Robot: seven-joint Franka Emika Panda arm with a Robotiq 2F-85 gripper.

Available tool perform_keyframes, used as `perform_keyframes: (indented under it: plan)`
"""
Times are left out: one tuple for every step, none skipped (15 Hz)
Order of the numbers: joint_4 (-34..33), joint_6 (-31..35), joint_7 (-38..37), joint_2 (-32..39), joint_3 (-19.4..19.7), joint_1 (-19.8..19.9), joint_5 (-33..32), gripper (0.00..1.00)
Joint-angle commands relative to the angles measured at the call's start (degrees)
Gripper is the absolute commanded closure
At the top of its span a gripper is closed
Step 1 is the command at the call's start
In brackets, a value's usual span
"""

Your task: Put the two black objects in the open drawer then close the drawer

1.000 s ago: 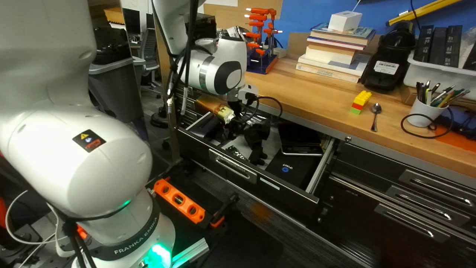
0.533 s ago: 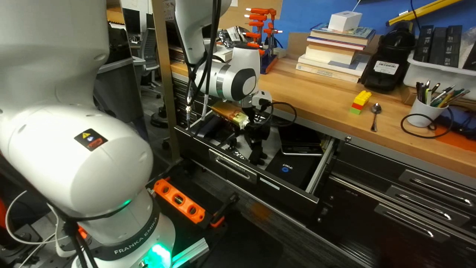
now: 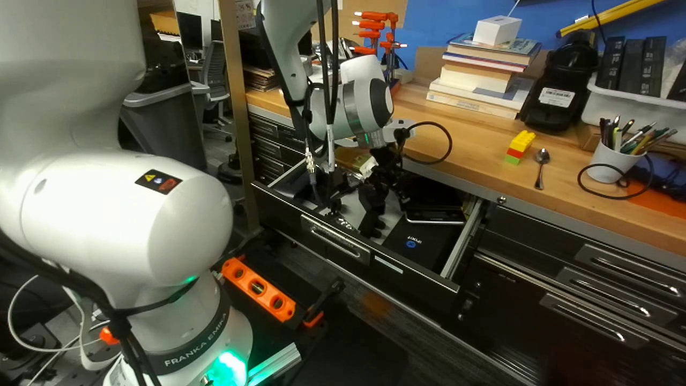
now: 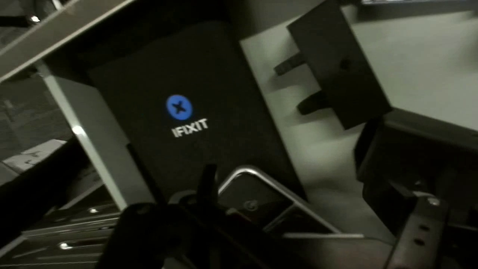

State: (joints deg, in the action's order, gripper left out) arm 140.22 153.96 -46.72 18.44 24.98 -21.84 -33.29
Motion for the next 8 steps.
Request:
perform_keyframes:
  plan:
    - [1.4,-8.8,-13.5,-5.0,0.4,1.5,-8.0,0.00]
    - [2.2,-11.7,-16.1,-6.4,-1.1,3.4,-8.5,0.00]
    - [3.2,-14.5,-17.7,-7.6,-2.8,5.4,-7.5,0.00]
    - [4.1,-16.7,-19.1,-8.5,-4.5,7.3,-6.1,0.00]
    - [5.1,-18.4,-20.0,-9.5,-6.2,9.2,-4.3,0.00]
    - [6.1,-19.5,-21.0,-10.3,-7.7,11.0,-2.5,0.00]
    - [7.2,-20.3,-21.5,-11.1,-9.1,12.7,-0.3,0.00]
    - [8.4,-20.4,-22.2,-12.1,-10.3,14.2,1.9,0.00]
